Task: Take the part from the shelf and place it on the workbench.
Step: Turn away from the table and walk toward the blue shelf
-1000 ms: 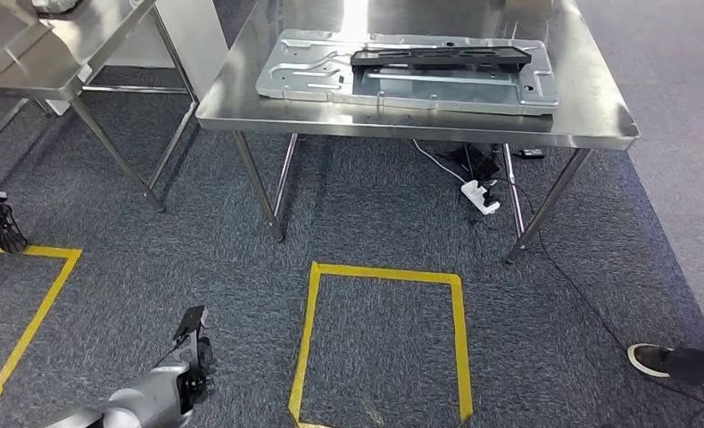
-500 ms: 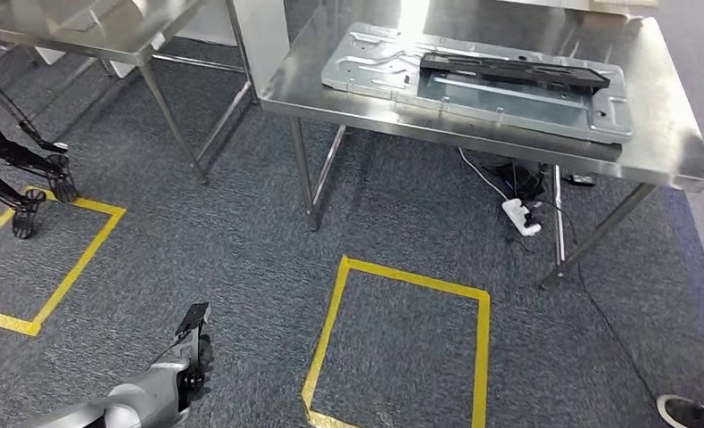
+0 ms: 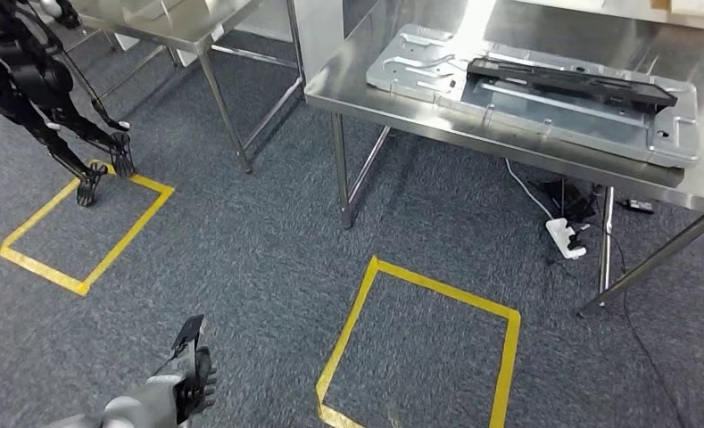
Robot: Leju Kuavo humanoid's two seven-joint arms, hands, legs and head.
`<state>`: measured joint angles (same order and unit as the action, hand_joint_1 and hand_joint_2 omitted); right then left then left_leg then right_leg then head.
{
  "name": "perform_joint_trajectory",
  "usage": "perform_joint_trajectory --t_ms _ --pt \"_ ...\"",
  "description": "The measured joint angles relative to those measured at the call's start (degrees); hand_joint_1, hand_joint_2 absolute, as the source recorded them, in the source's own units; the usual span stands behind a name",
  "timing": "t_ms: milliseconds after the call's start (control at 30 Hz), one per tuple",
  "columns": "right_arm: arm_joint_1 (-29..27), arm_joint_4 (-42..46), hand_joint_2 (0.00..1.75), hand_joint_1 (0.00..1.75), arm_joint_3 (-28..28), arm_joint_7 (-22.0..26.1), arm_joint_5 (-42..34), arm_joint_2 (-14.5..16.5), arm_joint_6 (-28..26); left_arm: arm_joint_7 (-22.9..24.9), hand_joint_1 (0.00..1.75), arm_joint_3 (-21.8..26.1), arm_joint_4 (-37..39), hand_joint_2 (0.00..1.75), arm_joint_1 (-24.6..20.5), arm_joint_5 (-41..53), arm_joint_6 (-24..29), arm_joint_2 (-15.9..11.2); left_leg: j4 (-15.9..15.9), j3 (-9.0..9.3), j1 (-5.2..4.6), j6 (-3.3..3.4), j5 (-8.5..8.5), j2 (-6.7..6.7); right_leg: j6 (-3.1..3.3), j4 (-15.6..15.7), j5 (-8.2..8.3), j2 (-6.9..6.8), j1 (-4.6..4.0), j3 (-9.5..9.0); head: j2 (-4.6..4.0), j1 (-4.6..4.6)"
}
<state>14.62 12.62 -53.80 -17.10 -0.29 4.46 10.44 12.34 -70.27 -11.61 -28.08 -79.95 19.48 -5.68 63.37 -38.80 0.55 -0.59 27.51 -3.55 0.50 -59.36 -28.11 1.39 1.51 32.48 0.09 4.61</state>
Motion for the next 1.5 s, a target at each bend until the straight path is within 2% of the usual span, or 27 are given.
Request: perform_joint_trajectory --t_ms 67,133,200,267,333,400,433,500,533,567,633,667,700,733,800,867,933,1000,1067,1133,1167,1200,1233,1300,1367,1433,1500 --pt "0.0 0.0 0.00 0.00 -0.8 0.1 0.4 0.1 -1.1 0.0 0.00 0.0 0.0 0.00 0.4 0.2 -1.6 -0.8 7.0 -3.15 0.03 -0.48 3.30 2.15 0.36 0.0 -0.02 -1.46 -0.26 0.03 0.00 0.30" --pt "-0.4 0.0 0.00 0.00 -1.3 0.1 0.3 0.2 -2.4 -0.1 0.00 0.0 0.0 0.00 1.0 0.7 -2.6 -1.5 10.6 -4.72 0.06 -0.67 4.09 2.84 0.45 0.0 -0.14 -3.08 -0.43 0.04 0.00 0.30" --pt "-0.7 -0.1 0.00 0.00 -1.6 0.2 -0.8 0.2 -3.8 -0.3 0.00 0.0 0.0 0.00 1.7 1.3 -3.2 -2.2 6.3 -2.26 0.03 -0.49 1.31 3.52 0.41 0.0 -0.30 -4.50 -0.50 -0.07 0.00 0.30" --pt "-1.0 -0.1 0.00 0.00 -1.7 0.3 -2.3 0.1 -5.2 -0.9 0.00 0.0 0.0 0.00 1.8 2.2 -3.8 -2.8 -1.2 1.69 -0.45 0.02 -1.24 5.65 0.13 0.0 -0.56 -5.78 -0.71 -0.27 0.00 0.30" --pt "-1.3 -0.1 0.00 0.00 -1.7 0.5 -3.4 0.0 -5.9 -1.6 0.00 -0.1 0.0 0.00 1.7 3.3 -4.9 -3.2 -4.4 3.38 -1.06 0.70 -1.62 6.80 -0.37 0.1 -0.80 -6.89 -0.99 -0.51 0.00 0.25" --pt "-1.7 -0.1 0.00 0.00 -1.7 0.6 -4.2 -0.3 -6.1 -2.1 0.00 -0.4 0.1 0.00 2.1 4.6 -6.0 -3.6 -4.7 3.54 -1.14 1.36 -1.69 5.71 -0.94 0.5 -0.94 -7.86 -1.15 -1.00 0.00 0.23" --pt "-1.9 -0.1 0.00 0.00 -1.7 0.7 -4.6 -0.5 -6.2 -2.2 0.00 -0.6 0.1 0.00 2.3 5.3 -6.4 -3.8 -5.0 3.75 -0.98 1.63 -1.83 5.12 -1.28 0.4 -1.23 -7.40 -1.11 -1.19 0.00 0.23" --pt "-2.4 -0.2 0.00 0.00 -1.7 0.7 -5.1 -1.0 -6.3 -2.3 0.00 -1.0 0.1 0.00 2.5 6.1 -6.9 -4.0 -5.7 4.16 -0.58 2.32 -2.17 4.12 -1.75 -2.4 -3.24 -4.72 -1.05 -0.10 0.00 -0.07" --pt "-2.7 -0.2 0.00 0.00 -1.7 0.7 -5.1 -1.3 -6.3 -2.4 0.00 -1.2 0.1 0.00 2.5 6.3 -7.0 -4.0 -5.8 4.22 -0.51 2.56 -2.25 3.61 -1.86 -5.5 -4.92 -3.09 -0.95 1.42 0.00 -0.24" --pt "-3.1 -0.3 0.00 0.00 -1.7 0.8 -4.8 -1.5 -6.3 -2.4 0.00 -1.4 0.1 0.00 2.5 6.5 -7.2 -4.1 -5.8 4.18 -0.52 2.76 -2.27 3.04 -1.87 -9.3 -6.63 -2.22 -0.97 3.32 0.00 -0.38" --pt "-3.8 -0.3 0.00 0.00 -1.7 1.0 -3.8 -1.9 -5.8 -2.7 0.00 -1.7 0.1 0.00 2.7 6.7 -7.9 -4.1 -5.7 4.12 -0.60 2.87 -2.26 1.64 -1.85 -14.7 -8.01 -1.76 -0.97 6.26 0.00 -0.42" --pt "-4.1 -0.3 0.00 0.00 -1.8 1.1 -3.2 -2.0 -5.3 -2.7 0.00 -1.8 0.1 0.00 2.9 6.8 -8.4 -4.1 -5.6 4.11 -0.62 2.87 -2.25 0.85 -1.80 -14.6 -7.11 -1.66 -0.97 6.46 0.00 -0.43" --pt "-4.3 -0.4 0.00 0.00 -1.9 1.1 -2.9 -2.1 -4.6 -2.7 0.00 -1.9 0.1 0.00 3.0 6.8 -8.7 -4.1 -5.5 4.10 -0.62 2.85 -2.23 0.06 -1.70 -12.5 -5.32 -1.46 -0.95 5.68 0.00 -0.44" --pt "-4.4 -0.4 0.00 0.00 -2.0 1.1 -2.6 -2.2 -3.7 -2.4 0.00 -2.0 0.1 0.00 3.0 6.8 -9.0 -4.1 -5.3 4.06 -0.59 2.77 -2.18 -0.69 -1.54 -8.9 -3.09 -0.68 -0.92 4.14 0.00 -0.45" --pt "-4.4 -0.4 0.00 0.00 -2.3 0.5 -2.3 -2.3 -1.4 -1.4 0.00 -2.2 0.1 0.00 2.9 6.8 -9.5 -4.0 -4.7 3.66 -0.67 2.41 -2.03 -2.05 -1.21 -2.4 -0.52 2.02 -0.68 1.32 -0.01 -0.40" --pt "-4.4 -0.5 0.00 0.00 -2.8 -0.2 -1.5 -2.4 0.7 -0.1 0.00 -2.5 0.1 0.00 2.7 6.6 -10.1 -4.0 -4.5 3.12 -0.54 1.77 -2.12 -3.29 -0.94 -0.3 -0.34 3.15 -0.68 0.37 -0.01 -0.36" --pt "-4.3 -0.5 0.00 0.00 -3.6 -0.3 -0.3 -2.3 1.7 0.7 0.00 -2.7 0.1 0.00 2.8 6.4 -11.1 -4.1 -4.6 2.78 -0.28 1.10 -2.36 -4.11 -0.37 0.1 0.02 1.70 -0.70 0.11 0.00 -0.40" --pt "-4.0 -0.5 0.00 0.00 -4.3 0.0 0.0 -2.3 1.7 0.9 0.00 -2.9 0.1 0.00 2.8 6.3 -11.9 -4.3 -2.8 1.79 -0.37 0.47 -1.12 -1.69 0.35 0.8 0.41 0.25 -0.43 -0.25 0.00 -0.06" --pt "-3.8 -0.5 0.00 0.00 -4.7 0.1 -0.4 -2.3 1.6 0.8 0.00 -3.3 0.0 0.00 2.6 6.3 -12.2 -4.3 3.2 -0.99 -0.27 -0.16 2.02 1.84 0.73 1.1 0.51 -1.25 -0.40 -0.49 0.00 0.35" --pt "-3.9 -0.5 0.00 0.00 -5.0 0.1 -0.6 -2.3 1.5 0.7 0.00 -3.7 0.0 0.00 2.5 6.3 -12.3 -4.2 9.4 -3.97 0.12 -0.66 4.23 2.97 0.82 1.1 0.39 -2.84 -0.43 -0.54 0.00 0.42" --pt "-3.9 -0.5 0.00 0.00 -5.2 0.1 -0.7 -2.3 1.4 0.7 0.00 -3.9 0.0 0.00 2.6 6.3 -12.3 -4.2 10.2 -4.38 0.26 -0.81 4.01 3.17 0.77 1.1 0.30 -3.58 -0.41 -0.57 0.00 0.44" --pt "-3.9 -0.5 0.00 0.00 -5.4 0.1 -0.8 -2.3 1.4 0.7 0.00 -3.9 0.0 0.00 2.7 6.3 -12.3 -4.2 8.9 -3.68 0.36 -0.87 2.84 3.41 0.69 1.1 0.20 -4.28 -0.39 -0.63 0.00 0.45" --pt "-3.9 -0.5 0.00 0.00 -5.6 0.1 -0.8 -2.3 1.4 0.7 0.00 -3.9 0.0 0.00 2.8 6.3 -12.3 -4.2 5.6 -1.91 0.42 -0.84 0.98 3.93 0.54 1.1 0.06 -4.99 -0.38 -0.78 0.00 0.45" --pt "-3.8 -0.5 0.00 0.00 -5.9 0.1 -1.0 -2.3 1.4 0.6 0.00 -3.9 0.0 0.00 2.6 6.2 -12.1 -4.2 -2.0 2.08 0.04 -0.45 -1.73 6.34 0.03 1.1 -0.32 -6.33 -0.59 -1.13 0.00 0.44" --pt "-3.8 -0.5 0.00 0.00 -6.0 0.1 -1.1 -2.3 1.5 0.5 0.00 -3.9 0.0 0.00 2.3 5.7 -11.6 -4.2 -5.1 3.69 -0.48 0.24 -2.16 7.48 -0.61 1.1 -0.67 -7.47 -0.92 -1.47 0.00 0.27" --pt "-3.6 -0.5 0.00 0.00 -6.2 0.1 -0.9 -2.3 2.1 0.6 0.00 -3.9 0.0 0.00 2.3 5.4 -10.8 -4.2 -5.2 3.72 -0.58 0.88 -2.17 6.17 -1.24 1.2 -0.97 -8.48 -1.04 -1.91 0.00 0.10" --pt "-3.4 -0.5 0.00 0.00 -6.7 -0.3 -0.2 -2.3 3.6 1.2 0.00 -3.9 0.0 0.00 2.3 5.5 -10.0 -4.1 -5.5 3.94 -0.35 1.47 -2.34 4.92 -1.91 -0.1 -2.20 -6.88 -0.81 -1.66 0.00 -0.02"
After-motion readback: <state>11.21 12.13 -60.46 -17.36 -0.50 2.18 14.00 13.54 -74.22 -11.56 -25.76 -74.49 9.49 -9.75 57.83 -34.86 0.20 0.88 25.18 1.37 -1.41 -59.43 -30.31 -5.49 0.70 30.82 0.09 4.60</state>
